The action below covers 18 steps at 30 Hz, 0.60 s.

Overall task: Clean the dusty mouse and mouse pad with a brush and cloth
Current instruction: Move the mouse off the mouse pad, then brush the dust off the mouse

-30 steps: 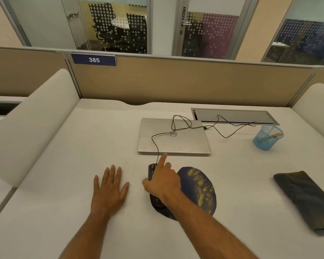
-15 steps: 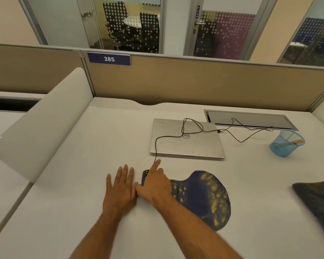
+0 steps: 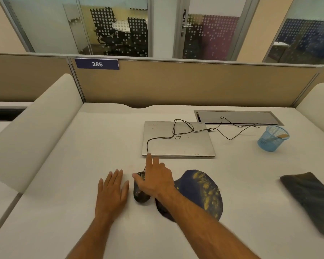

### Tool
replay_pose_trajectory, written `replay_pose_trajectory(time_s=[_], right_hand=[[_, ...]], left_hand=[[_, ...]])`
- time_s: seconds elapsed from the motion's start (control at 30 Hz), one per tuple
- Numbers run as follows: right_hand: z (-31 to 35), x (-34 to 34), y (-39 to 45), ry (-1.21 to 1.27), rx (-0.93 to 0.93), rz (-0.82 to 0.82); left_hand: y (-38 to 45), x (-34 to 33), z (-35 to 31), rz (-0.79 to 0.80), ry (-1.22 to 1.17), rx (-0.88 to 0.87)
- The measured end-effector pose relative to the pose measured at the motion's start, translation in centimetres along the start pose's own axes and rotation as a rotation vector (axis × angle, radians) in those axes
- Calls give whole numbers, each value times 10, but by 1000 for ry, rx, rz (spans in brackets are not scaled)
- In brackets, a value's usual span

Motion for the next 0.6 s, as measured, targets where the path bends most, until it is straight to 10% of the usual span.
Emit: replay_pose_trajectory(time_s=[0.6], right_hand=[[-183,58,13,-223,12,-135]], left_hand=[[79,-35,-189,-93,70,-346]])
Point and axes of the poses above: each hand's wrist, its own y-axis towards the middle knuckle, its own x-axis out of the back of the hand, z = x × y, the point moved 1 cm from there along y, towards the middle knuckle, and after that the axes turned 15 degrees about -z, right-handed, at the moved point
